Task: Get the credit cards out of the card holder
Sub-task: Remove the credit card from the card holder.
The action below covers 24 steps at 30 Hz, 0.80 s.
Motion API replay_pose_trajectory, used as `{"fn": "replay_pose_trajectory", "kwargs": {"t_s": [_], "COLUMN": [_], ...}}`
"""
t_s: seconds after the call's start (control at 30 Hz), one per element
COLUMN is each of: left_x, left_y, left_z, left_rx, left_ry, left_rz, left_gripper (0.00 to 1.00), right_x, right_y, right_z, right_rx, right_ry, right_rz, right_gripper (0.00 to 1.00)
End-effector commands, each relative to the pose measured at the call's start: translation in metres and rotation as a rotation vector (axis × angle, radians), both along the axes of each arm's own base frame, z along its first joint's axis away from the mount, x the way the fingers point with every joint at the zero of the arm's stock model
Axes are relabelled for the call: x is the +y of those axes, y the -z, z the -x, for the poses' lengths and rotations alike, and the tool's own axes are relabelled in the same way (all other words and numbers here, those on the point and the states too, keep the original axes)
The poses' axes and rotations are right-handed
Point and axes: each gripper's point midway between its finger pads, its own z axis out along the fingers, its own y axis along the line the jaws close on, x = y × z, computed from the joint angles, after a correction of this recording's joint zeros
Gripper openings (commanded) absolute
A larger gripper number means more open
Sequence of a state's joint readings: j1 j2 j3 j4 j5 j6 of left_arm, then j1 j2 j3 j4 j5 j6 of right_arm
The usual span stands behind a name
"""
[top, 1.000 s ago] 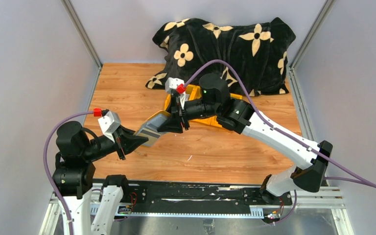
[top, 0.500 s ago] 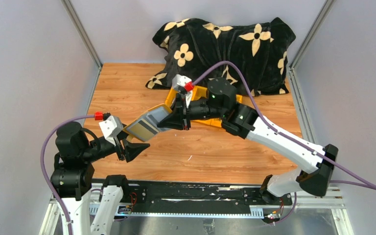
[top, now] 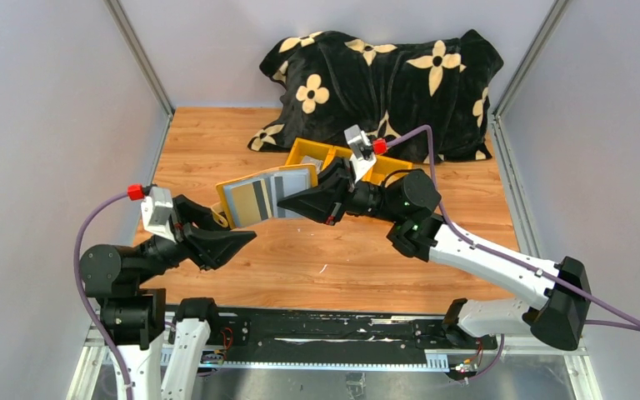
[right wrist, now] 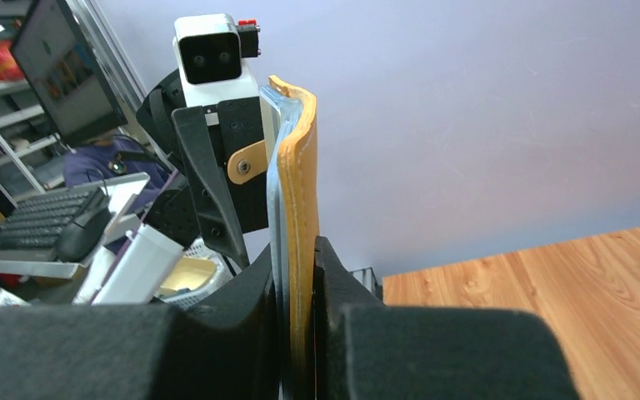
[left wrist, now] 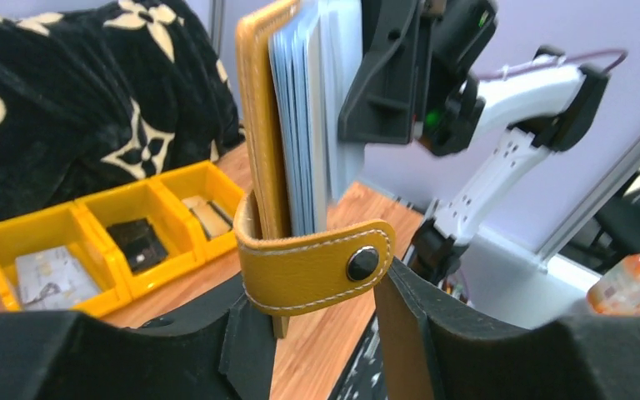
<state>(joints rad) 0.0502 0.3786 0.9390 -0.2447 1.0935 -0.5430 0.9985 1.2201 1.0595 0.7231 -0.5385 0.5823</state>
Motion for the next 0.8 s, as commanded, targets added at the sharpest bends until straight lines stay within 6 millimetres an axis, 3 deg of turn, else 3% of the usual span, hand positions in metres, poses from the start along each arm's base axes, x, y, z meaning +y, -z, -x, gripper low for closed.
{"fn": "replay_pose_trajectory", "kwargs": {"t_s": [0.0,0.37,0.77], "left_x": [-0.001,0.005,0.006], "left_y": [-0.038,-0.055,-0.060], "left_z": [0.004,-0.009,-0.011], "left_rx": [-0.020,0.017,0.020], "left_ry": [0.002,-0.034,-0.030], "left_rz": [0.140,0.281,0.317], "left_gripper": [0.49,0.39,0.38], "right_x": [-0.020,-0.013,0.005], "right_y": [-0.036,-0.033,-0.030], "right_z": [0.006,0.009,0.022], "right_rx": [0.025,0.069,0.099], "right_ry": [-0.005,-0.036,-0.103], "right_rz": [-0.181,-0.212,-0.227], "right_gripper": [0.00,0.00,0.00]}}
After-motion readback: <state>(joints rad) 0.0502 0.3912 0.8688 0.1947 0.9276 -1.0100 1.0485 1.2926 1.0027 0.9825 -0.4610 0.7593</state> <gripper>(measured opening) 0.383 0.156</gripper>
